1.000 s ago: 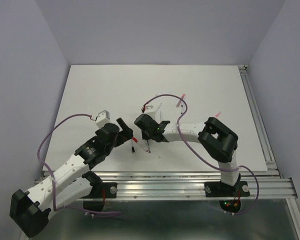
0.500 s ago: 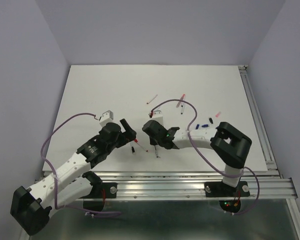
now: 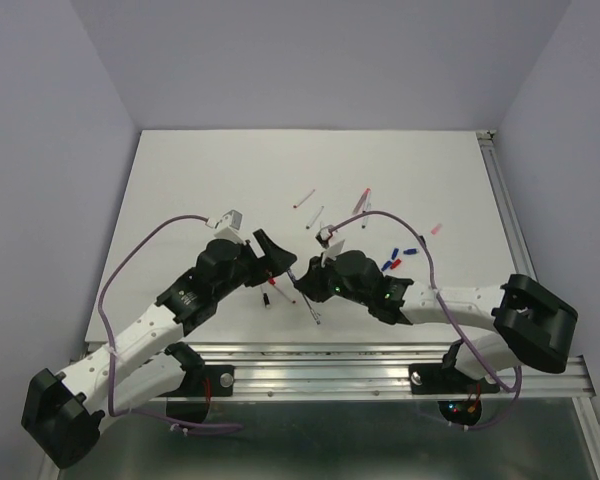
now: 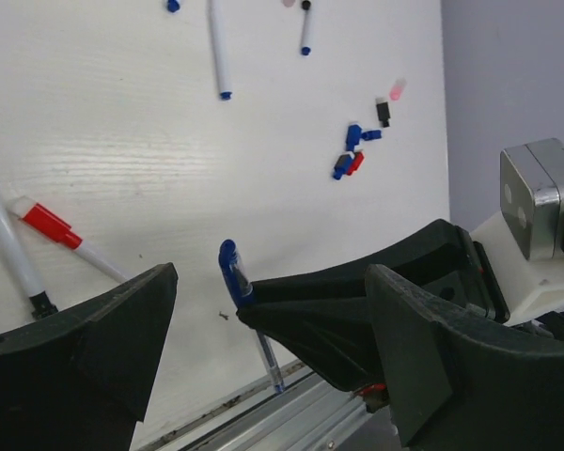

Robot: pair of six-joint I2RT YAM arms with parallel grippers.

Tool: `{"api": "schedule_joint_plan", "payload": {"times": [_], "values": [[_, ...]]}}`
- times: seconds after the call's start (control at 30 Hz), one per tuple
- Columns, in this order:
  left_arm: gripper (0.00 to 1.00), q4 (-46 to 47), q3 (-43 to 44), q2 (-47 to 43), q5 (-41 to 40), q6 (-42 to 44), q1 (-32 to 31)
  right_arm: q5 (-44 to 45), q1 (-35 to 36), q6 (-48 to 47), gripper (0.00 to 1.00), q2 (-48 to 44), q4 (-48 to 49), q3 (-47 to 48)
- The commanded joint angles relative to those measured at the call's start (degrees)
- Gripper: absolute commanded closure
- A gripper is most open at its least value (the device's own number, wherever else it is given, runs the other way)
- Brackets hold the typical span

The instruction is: Open the pen caps

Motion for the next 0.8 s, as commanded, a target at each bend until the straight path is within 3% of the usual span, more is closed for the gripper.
{"api": "schedule_joint_plan", "payload": {"times": [0.0,0.33,0.47,0.7,0.73,0.77], "values": [[0.12,7.14,-1.89,0.02,4.49,-2.10,0.20,-5.01,0.45,-0.52,0.92,-2.79,10.46,-2.07],[0.39,9.78,-3.39,0.19,6.34,-3.51,0.02,-6.42,0.45,3.52,0.92,-4.99,20.12,-5.33],[0.56,10.30,-3.56,0.63,6.78,-3.51,0.02,-7.83,0.45,4.40,0.92,-4.28,22.50,-5.33],[1.00,10.57,-3.30,0.98,7.40,-3.15,0.02,-5.80,0.54,5.81,0.91,-4.11,22.86,-5.24],[1.00,10.57,-3.56,0.90,7.14,-3.24,0.02,-5.80,0.46,5.81,0.90,-4.11,22.60,-5.15],[1.00,10.48,-3.65,0.72,6.70,-3.50,0.02,-6.15,0.45,5.72,0.83,-4.02,22.16,-4.89]]}}
